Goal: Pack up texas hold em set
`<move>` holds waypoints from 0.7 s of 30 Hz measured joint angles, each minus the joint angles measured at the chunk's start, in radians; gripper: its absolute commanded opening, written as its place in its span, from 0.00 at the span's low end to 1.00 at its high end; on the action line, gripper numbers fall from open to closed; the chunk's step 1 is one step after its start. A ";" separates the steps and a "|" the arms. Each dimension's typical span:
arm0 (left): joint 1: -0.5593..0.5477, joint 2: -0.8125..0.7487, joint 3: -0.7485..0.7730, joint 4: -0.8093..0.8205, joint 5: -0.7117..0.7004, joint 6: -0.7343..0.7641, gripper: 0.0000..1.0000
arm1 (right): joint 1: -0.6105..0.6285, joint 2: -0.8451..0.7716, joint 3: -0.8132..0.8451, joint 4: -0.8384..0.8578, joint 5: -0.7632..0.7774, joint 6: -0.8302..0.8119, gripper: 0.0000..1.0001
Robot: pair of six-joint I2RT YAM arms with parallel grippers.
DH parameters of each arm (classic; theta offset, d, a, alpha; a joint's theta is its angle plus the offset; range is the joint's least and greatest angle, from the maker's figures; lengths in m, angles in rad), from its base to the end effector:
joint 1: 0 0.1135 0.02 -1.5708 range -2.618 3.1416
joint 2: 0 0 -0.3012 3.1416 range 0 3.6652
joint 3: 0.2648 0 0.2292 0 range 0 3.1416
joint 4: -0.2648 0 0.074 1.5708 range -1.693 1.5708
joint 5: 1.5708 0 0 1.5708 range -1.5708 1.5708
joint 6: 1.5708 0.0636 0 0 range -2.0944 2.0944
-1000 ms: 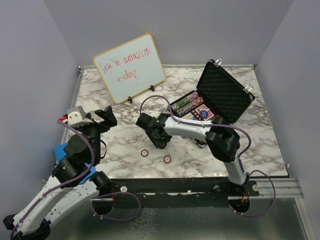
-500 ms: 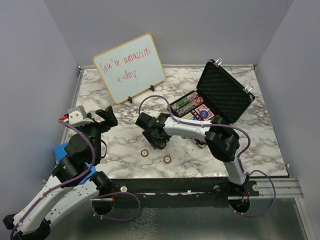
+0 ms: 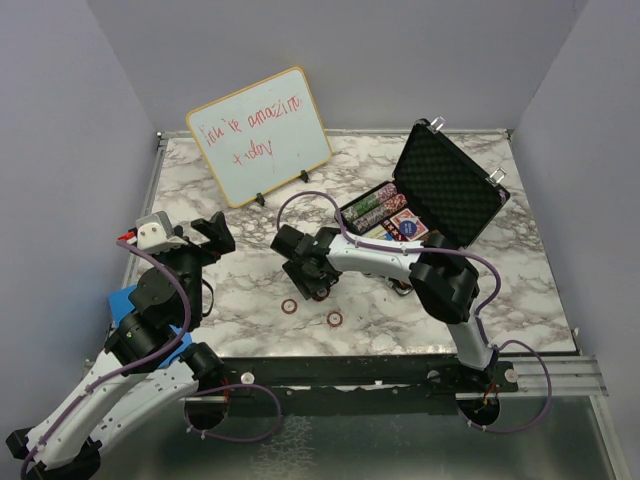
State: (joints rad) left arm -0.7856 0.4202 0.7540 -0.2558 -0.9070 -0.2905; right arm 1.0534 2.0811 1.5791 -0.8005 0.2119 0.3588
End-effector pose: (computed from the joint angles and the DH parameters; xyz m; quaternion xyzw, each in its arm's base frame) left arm 0.0688 0.0020 0.3743 -0.1623 0.6706 -0.0827 0.7191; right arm 0.2223 0.3636 0.1912 -0.3221 0.9314 0.0066 0.1692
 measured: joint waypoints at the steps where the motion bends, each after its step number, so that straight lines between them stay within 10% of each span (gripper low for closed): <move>1: 0.000 0.000 0.000 0.000 0.000 0.000 0.99 | 0.000 0.000 0.000 0.000 0.000 0.003 0.64; 21: 0.000 0.000 -0.001 -0.001 0.000 0.000 0.99 | -0.002 -0.048 -0.074 0.048 -0.082 -0.104 0.77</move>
State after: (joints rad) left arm -0.7856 0.4202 0.7528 -0.2565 -0.9070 -0.2905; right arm 1.0515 2.0327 1.5047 -0.7525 0.1295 0.2546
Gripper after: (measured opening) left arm 0.988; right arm 0.773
